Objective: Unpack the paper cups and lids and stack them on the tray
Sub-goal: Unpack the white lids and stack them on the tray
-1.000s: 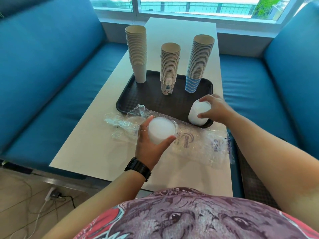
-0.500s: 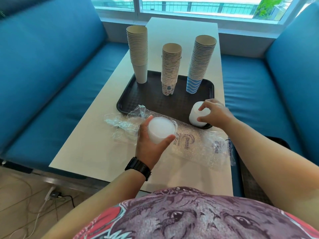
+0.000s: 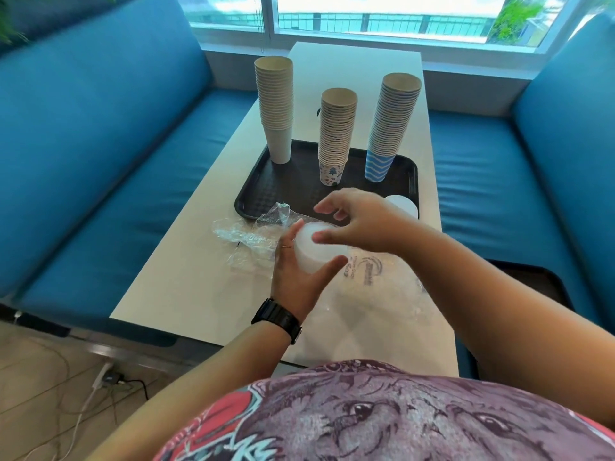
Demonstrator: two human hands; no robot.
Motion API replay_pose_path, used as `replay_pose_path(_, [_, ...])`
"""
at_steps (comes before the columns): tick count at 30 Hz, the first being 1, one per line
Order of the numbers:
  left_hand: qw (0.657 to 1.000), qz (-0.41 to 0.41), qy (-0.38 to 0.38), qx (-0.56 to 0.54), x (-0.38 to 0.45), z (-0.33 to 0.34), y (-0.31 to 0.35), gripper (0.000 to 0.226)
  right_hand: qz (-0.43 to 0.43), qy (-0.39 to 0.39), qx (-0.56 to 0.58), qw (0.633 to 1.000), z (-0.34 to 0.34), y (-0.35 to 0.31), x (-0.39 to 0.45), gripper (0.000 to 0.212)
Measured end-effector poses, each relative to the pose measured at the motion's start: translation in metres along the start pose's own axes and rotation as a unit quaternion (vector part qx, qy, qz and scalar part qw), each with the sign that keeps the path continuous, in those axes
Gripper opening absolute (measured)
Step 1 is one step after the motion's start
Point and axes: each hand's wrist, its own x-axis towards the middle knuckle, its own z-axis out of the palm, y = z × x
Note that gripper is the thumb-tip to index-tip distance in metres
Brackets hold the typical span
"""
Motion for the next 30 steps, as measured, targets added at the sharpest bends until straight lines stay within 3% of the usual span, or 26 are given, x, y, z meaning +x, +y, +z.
replay_pose_path(5, [1.000, 0.000, 0.010, -0.022, -0.005, 0.000, 0.000, 0.097, 0.006, -0.049, -0.062, 0.997, 0.013, -0.017, -0.002, 0.077])
replay_pose_path(19, [1.000, 0.013, 0.001, -0.005, -0.012, -0.009, -0.003, 0.095, 0.015, -0.043, -0.039, 0.998, 0.015, -0.025, -0.005, 0.079])
replay_pose_path(25, [1.000, 0.003, 0.011, -0.028, -0.014, -0.010, -0.001, 0.097, -0.004, -0.005, 0.080, 0.997, 0.002, -0.022, -0.010, 0.070])
replay_pose_path(30, [1.000, 0.012, 0.012, -0.016, -0.012, -0.010, 0.000, 0.101, -0.032, 0.032, 0.259, 0.965, 0.005, -0.010, -0.014, 0.049])
